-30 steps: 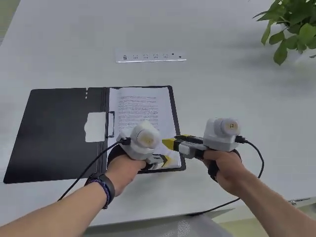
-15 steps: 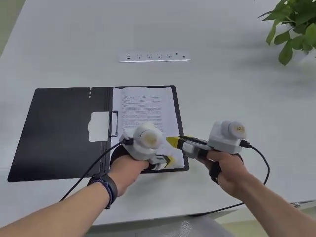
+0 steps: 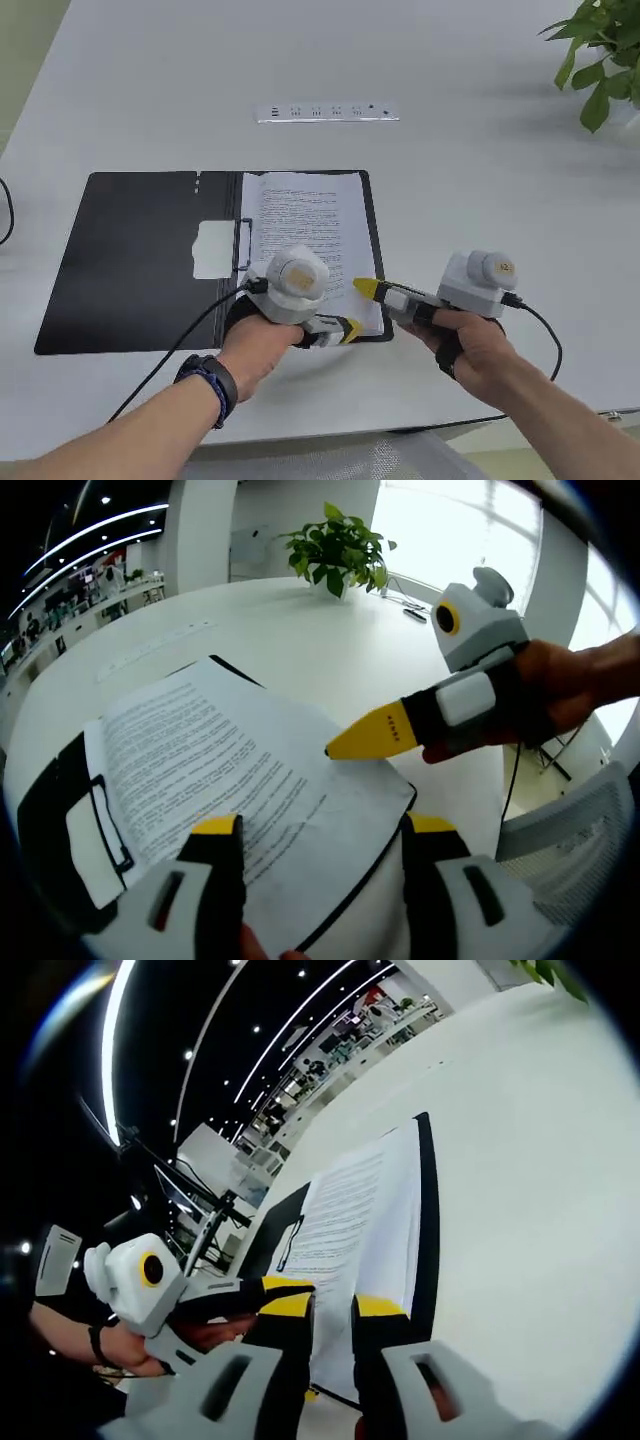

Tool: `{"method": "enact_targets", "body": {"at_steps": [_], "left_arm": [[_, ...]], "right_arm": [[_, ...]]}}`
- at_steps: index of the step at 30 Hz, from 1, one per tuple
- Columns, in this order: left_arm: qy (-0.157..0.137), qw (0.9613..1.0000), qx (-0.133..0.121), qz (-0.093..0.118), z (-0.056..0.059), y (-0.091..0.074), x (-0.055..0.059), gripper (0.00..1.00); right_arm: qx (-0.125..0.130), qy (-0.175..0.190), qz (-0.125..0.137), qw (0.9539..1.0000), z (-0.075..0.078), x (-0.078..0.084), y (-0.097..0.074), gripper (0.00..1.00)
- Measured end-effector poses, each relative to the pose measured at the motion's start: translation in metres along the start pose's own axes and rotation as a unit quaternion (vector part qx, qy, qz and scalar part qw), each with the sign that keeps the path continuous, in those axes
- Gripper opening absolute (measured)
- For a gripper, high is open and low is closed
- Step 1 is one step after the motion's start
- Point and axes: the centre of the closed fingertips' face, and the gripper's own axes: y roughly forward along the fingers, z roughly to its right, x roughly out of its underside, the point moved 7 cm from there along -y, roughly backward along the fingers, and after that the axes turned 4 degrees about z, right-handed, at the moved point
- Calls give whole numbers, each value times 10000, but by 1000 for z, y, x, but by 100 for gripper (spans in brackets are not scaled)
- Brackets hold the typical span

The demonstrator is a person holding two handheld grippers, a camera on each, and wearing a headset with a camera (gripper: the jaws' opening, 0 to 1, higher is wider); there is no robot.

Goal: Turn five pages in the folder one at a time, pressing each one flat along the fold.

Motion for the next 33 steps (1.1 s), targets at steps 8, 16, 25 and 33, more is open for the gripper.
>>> {"method": "enact_targets", "body": {"at_steps": [8,16,25,33], "left_arm": [[-37,9998,-142,120,-8,-22,3,66],[16,9990,-393,190,-32,-56,11,66],[-37,9970,-683,366,-57,-97,19,68],[-82,9949,-884,471,-68,-133,33,69]], "right_arm": [[-8,62,42,10000,-9,0,4,2],[-106,67,214,9997,-26,-7,8,0],[-312,39,373,9988,-52,-16,23,0],[-575,-74,385,9976,-84,-16,47,0]]}}
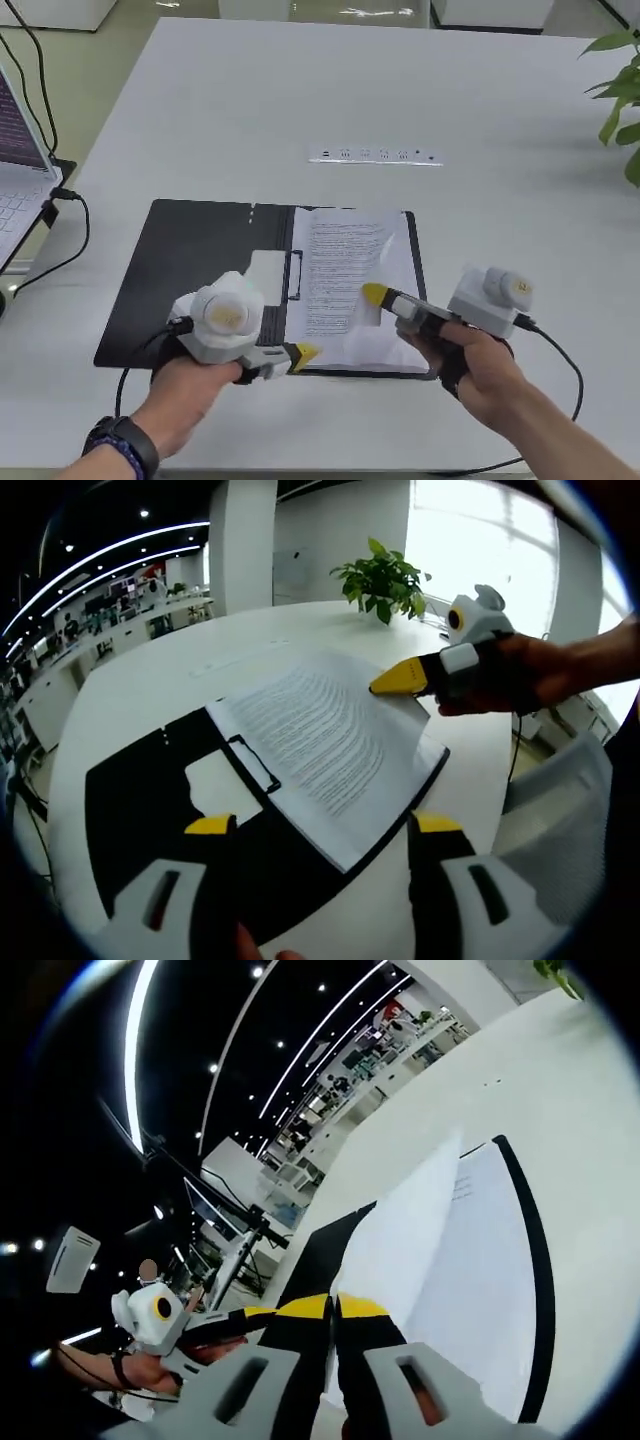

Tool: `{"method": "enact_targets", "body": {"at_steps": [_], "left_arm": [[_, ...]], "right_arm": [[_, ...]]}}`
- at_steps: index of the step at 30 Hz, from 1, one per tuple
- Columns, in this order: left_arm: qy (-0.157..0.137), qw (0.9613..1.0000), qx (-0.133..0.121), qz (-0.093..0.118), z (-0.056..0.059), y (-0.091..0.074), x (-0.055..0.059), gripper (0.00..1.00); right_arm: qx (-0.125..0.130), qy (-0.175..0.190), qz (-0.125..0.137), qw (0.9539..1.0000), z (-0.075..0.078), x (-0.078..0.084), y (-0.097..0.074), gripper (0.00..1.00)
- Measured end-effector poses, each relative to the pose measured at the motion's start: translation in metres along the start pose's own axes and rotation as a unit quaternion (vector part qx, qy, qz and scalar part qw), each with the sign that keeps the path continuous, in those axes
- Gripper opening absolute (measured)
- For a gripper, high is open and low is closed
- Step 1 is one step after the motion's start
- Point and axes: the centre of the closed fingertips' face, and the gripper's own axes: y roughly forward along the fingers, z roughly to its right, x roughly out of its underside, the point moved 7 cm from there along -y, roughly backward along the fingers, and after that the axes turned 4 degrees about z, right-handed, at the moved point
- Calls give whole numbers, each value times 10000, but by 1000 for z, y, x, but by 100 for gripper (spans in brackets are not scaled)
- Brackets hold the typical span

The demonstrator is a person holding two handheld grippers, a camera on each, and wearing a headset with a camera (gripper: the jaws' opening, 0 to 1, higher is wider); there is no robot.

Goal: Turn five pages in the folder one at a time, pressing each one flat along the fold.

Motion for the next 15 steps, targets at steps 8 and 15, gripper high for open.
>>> {"method": "enact_targets", "body": {"at_steps": [8,15], "left_arm": [[78,9996,-249,-97,-18,-29,18,69],[8,9992,-403,2,-28,-50,21,70]], "right_arm": [[-353,-182,-307,9987,-29,13,32,0],[-553,-232,-425,9973,-46,19,54,0]]}}
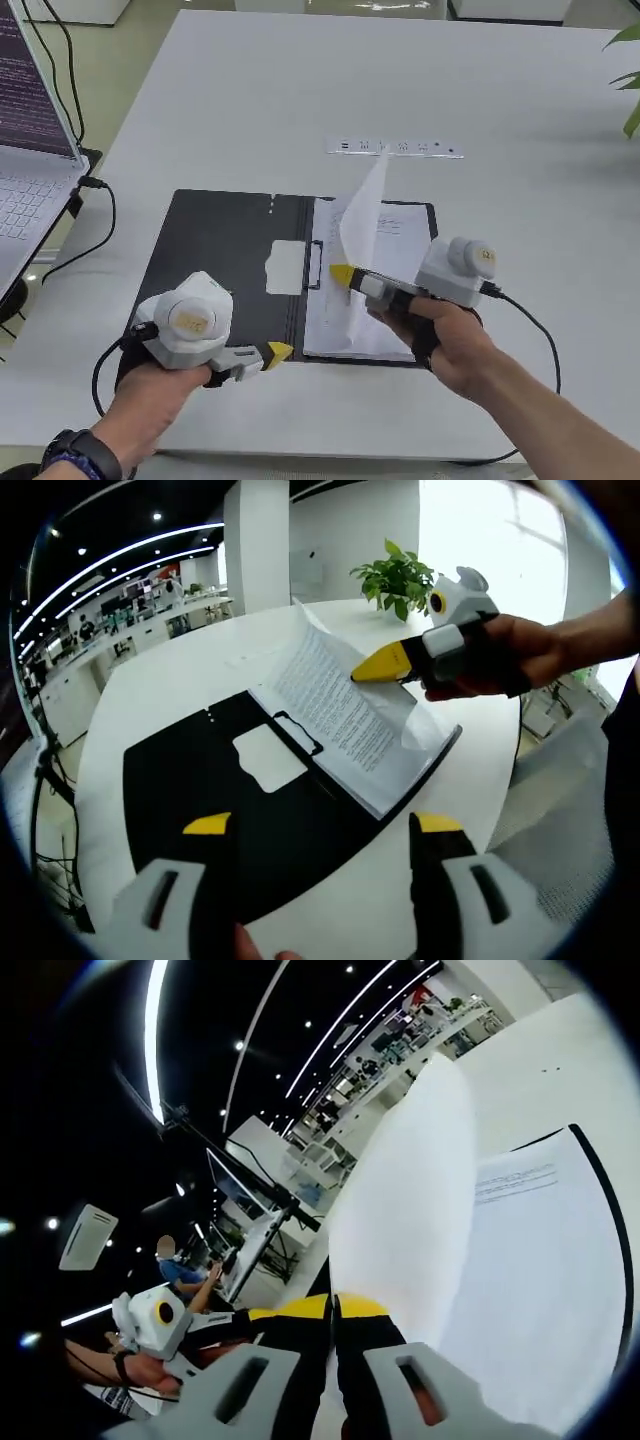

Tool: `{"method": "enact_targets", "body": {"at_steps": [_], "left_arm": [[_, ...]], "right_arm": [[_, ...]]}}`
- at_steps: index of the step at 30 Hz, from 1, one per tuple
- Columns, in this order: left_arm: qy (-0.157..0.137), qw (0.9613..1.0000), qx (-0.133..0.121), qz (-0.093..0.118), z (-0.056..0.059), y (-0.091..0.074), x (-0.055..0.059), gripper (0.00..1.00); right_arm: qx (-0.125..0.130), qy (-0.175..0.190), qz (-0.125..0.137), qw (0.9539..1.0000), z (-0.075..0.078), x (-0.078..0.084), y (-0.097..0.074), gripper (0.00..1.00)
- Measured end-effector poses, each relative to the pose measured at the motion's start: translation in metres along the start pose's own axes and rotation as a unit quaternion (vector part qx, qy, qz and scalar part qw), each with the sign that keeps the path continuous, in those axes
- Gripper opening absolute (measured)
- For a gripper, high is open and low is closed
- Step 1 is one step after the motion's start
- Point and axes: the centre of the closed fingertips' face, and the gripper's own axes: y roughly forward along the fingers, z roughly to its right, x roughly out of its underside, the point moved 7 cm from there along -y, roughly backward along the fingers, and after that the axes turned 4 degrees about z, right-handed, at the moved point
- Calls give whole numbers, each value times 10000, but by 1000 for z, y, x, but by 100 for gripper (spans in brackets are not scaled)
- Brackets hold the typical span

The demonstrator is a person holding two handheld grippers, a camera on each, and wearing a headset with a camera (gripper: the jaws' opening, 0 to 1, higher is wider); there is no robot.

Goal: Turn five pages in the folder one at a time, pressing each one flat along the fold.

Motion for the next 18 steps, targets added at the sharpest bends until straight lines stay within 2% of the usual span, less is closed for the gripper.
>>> {"method": "enact_targets", "body": {"at_steps": [6,9,18], "left_arm": [[-108,9997,-181,78,-13,-19,5,70],[-301,9987,-369,174,-19,-29,7,71],[-508,9966,-597,269,-27,-45,13,71]], "right_arm": [[-167,-1,-75,9998,-12,4,20,0],[-225,-50,-196,9995,-17,10,30,0],[-268,10,-470,9985,-25,30,51,0]]}}
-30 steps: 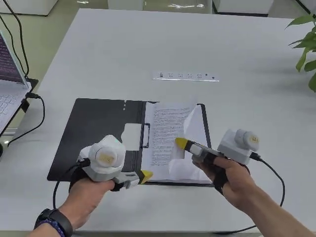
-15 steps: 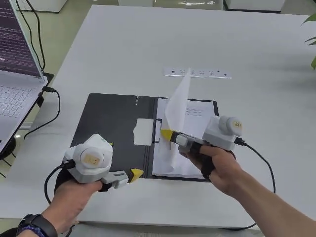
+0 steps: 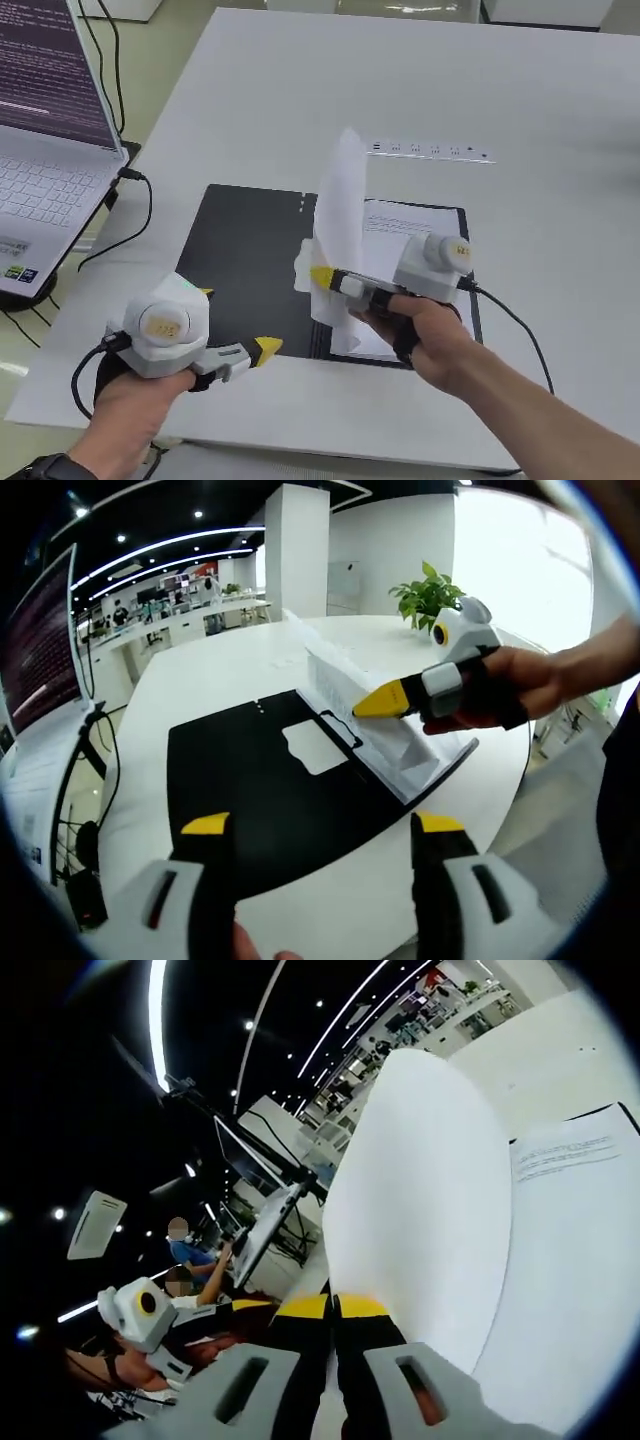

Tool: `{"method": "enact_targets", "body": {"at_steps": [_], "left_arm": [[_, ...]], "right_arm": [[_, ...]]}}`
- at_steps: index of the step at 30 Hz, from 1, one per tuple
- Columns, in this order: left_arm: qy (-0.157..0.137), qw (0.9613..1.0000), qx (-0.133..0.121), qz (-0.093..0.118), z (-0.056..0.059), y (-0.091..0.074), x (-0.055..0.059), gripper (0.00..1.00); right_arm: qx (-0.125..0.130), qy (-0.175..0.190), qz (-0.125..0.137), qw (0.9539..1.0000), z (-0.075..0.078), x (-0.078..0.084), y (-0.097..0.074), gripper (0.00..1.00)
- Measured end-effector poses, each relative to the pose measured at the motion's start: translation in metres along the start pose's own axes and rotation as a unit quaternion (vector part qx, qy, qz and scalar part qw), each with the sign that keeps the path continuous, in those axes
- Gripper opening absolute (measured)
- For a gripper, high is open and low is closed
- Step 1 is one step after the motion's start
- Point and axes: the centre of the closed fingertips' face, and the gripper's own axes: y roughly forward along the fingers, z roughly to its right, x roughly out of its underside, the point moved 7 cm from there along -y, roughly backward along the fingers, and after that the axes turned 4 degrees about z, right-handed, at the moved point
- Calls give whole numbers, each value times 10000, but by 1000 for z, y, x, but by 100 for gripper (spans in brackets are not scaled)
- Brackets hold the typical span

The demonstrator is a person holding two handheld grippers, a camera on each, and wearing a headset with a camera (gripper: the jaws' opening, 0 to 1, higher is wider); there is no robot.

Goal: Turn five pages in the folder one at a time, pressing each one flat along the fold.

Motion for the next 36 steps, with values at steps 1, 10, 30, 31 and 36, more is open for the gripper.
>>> {"method": "enact_targets", "body": {"at_steps": [1,10,30,31,36], "left_arm": [[-5,10000,-9,10,0,-2,-1,71],[-67,9999,-93,81,-6,-12,0,71],[-308,9990,-273,147,-26,-27,8,71],[-327,9990,-276,154,-26,-27,8,71],[-333,9989,-270,179,-26,-26,8,71]], "right_arm": [[0,14,-12,10000,0,1,2,0],[157,186,-164,9996,5,10,25,0],[552,478,-634,9953,10,44,72,0],[564,461,-642,9953,10,46,74,0],[794,523,-766,9925,17,54,81,2]]}}
